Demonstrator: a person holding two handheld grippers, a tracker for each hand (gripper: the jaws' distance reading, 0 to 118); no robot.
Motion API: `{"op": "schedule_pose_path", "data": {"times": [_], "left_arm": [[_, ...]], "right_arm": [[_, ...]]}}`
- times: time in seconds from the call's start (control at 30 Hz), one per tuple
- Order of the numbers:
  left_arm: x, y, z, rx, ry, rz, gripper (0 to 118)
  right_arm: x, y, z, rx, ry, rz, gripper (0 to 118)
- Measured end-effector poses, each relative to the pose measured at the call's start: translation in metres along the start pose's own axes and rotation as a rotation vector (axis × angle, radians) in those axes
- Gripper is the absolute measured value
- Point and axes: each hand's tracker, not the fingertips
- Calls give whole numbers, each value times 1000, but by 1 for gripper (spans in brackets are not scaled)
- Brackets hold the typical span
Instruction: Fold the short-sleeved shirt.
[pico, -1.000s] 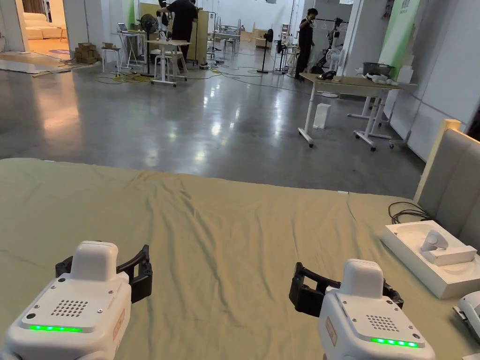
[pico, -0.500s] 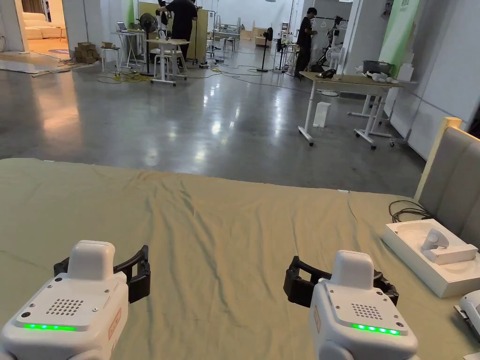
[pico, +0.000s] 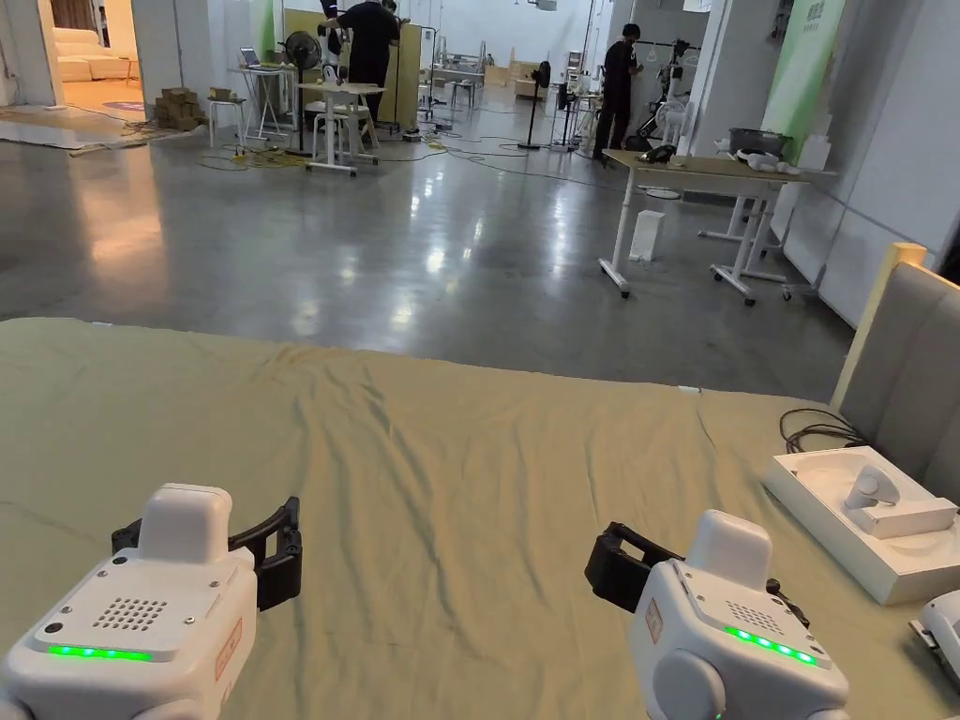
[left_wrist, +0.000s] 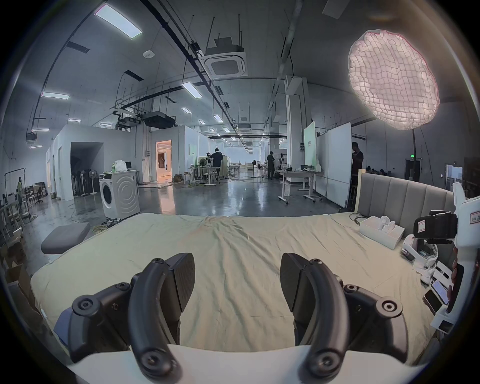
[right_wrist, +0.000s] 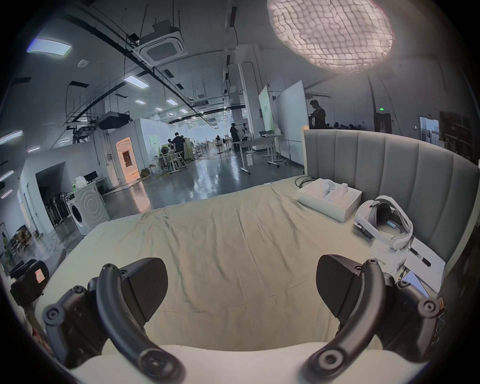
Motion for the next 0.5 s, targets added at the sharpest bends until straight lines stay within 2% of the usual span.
{"op": "schedule_pose_path", "data": {"times": [0.17,0.33,0.5], "left_arm": [[-1,1,-1,9,-21,24,73],[-3,1,-3,16,-49,50,73],[-3,0,-4,24,-66,52,73]], "right_arm": [[1,1,3,19,22,-1,114],[-6,1,2,26,-39,37,114],[-4,1,2,0,-10,22,110]]}}
